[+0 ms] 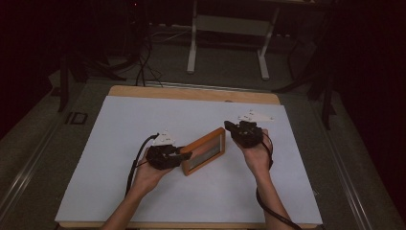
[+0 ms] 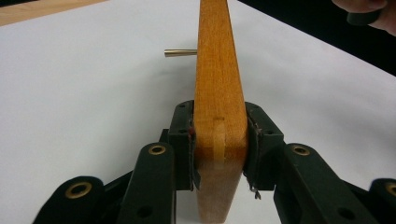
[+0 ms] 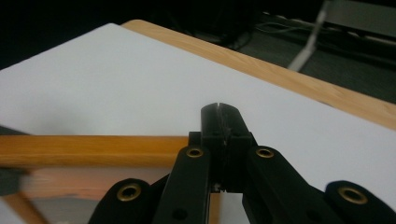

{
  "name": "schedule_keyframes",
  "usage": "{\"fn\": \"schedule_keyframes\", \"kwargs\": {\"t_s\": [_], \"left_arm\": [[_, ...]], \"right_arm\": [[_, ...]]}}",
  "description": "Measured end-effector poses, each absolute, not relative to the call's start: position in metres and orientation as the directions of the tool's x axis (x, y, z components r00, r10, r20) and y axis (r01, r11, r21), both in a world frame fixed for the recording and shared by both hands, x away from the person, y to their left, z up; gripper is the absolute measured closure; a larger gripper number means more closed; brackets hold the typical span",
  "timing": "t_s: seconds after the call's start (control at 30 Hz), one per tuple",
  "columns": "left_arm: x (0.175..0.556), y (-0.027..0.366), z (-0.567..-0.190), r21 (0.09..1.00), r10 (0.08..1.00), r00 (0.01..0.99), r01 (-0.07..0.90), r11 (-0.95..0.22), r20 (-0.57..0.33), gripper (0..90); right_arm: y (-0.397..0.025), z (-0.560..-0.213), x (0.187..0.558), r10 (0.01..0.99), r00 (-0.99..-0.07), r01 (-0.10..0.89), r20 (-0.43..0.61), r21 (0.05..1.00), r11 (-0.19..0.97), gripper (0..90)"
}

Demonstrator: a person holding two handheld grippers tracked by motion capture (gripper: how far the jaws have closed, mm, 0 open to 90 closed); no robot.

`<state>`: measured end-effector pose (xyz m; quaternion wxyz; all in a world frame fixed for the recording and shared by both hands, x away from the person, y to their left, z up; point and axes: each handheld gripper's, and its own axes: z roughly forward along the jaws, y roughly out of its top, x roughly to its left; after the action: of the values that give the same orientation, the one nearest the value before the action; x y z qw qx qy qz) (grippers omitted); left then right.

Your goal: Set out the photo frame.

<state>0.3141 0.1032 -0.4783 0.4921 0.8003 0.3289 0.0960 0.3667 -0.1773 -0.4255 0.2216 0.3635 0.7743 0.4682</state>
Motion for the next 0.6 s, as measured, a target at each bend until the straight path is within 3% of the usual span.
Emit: {"fn": "schedule_keyframes", "kwargs": {"t_s": [0.2, 0.37, 0.47, 0.6], "left_arm": [[0.312, 0.101, -0.478, 0.854, 0.625, 0.766, 0.420, -0.306, -0.153, 68.1], [0.311, 0.101, -0.480, 0.858, 0.637, 0.756, 0.419, -0.299, -0.147, 67.0], [0.312, 0.102, -0.484, 0.852, 0.657, 0.735, 0.443, -0.277, -0.169, 57.0], [0.308, 0.103, -0.495, 0.845, 0.671, 0.717, 0.467, -0.261, -0.189, 50.7]], "right_arm": [[-0.162, -0.429, 0.363, 0.734, -0.676, 0.324, -0.063, 0.869, 0.374, 89.7], [-0.157, -0.440, 0.365, 0.726, -0.685, 0.340, -0.054, 0.858, 0.385, 89.8], [-0.157, -0.442, 0.366, 0.729, -0.683, 0.339, -0.038, 0.868, 0.363, 89.8], [-0.157, -0.442, 0.366, 0.730, -0.682, 0.338, -0.037, 0.870, 0.360, 89.9]]}}
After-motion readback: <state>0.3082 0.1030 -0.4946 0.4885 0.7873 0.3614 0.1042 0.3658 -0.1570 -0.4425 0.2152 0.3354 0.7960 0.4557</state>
